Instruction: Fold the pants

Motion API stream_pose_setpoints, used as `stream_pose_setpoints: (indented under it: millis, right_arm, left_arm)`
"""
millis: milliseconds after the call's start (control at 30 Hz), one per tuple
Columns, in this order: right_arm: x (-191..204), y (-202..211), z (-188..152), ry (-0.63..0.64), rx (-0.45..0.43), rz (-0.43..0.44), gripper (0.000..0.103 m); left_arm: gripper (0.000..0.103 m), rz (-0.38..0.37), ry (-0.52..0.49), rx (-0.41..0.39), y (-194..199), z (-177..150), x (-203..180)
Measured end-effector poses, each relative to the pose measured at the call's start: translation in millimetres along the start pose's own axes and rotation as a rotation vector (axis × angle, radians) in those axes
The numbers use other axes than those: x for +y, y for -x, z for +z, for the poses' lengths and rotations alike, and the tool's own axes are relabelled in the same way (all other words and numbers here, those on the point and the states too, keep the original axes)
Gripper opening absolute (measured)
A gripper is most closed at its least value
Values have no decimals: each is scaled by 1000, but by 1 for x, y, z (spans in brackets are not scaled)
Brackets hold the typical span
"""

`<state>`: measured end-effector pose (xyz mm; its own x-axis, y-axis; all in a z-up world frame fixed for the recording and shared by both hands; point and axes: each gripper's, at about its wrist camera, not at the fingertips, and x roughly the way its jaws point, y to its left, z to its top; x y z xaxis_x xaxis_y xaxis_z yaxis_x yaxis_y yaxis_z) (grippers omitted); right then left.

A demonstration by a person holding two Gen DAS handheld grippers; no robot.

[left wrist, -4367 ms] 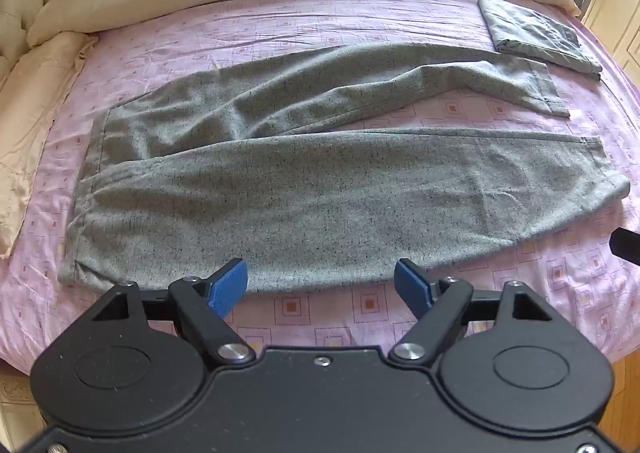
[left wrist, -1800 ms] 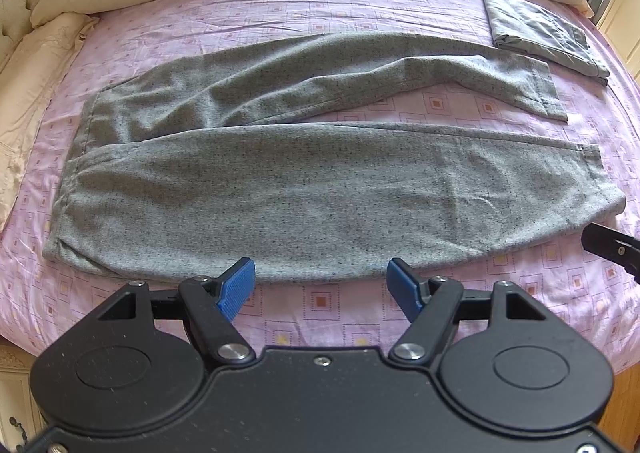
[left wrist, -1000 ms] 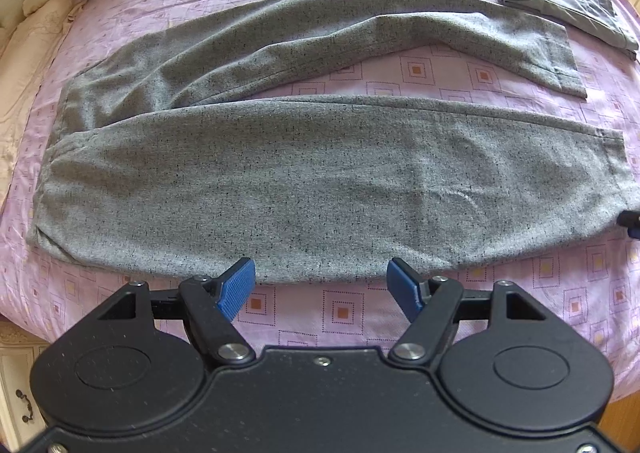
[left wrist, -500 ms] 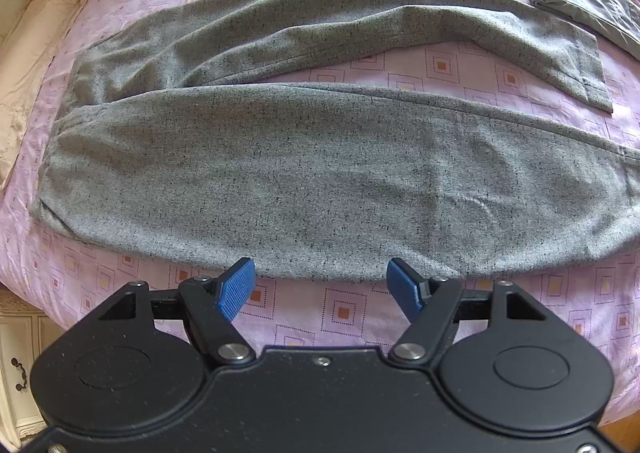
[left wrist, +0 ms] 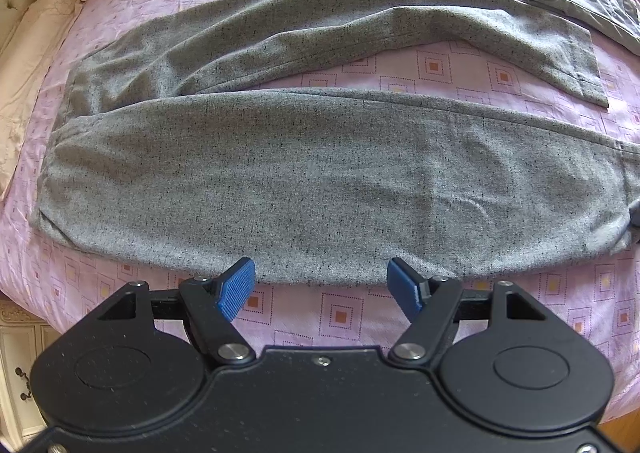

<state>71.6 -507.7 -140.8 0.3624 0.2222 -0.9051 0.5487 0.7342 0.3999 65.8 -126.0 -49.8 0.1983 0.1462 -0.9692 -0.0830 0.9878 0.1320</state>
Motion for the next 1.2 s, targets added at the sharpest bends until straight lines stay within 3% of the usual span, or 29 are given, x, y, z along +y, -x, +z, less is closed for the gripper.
stream_pose_setpoints:
  millis: [233,333,433,500,567,600,633,700,900,933,967,1000,1133,1200]
  right_arm:
    - [9,58,-16,108,-71,-32,6]
    - [-4,52,-23,97,-41,-78,7]
    - [-15,29,-23,97,-4,-188,12]
    - [-20,42,-19,69,-65,-225,14]
    - [-18,64,-12,96,-171,-186,18]
    - [-16,70,-5,119,-195,-141,27]
    - [-14,69,4,142,-177,-79,33]
    - [-5,53,22,178,-98,-11,34]
    - [31,-5,42,310,10,-16,34]
    - [34,-10,43,315,24,-7,32]
    - [37,-14,42,325,45,11,24]
    - [42,-16,39,342,53,29,2]
    - [61,-15,43,415,-15,-59,0]
    - [60,-20,58,377,-38,-107,0]
  left_arm:
    - [74,15,-11,18,-8,-11,9]
    - [74,25,-12,22,-11,-15,13]
    - [74,46,-12,28,-12,-17,17]
    - [74,52,0,16,-8,-19,21]
    - [74,54,14,16,-7,-22,24]
    - [74,53,22,18,-7,-23,25]
    - [74,53,29,22,-8,-24,26]
    - [74,58,37,32,-9,-26,24]
    - [74,56,45,6,1,-30,21]
    - [74,56,49,2,3,-31,22]
    - [74,55,55,1,4,-32,23]
    - [74,56,62,1,4,-32,24]
    - [74,66,96,4,4,-34,33]
    - [74,73,101,9,2,-33,37]
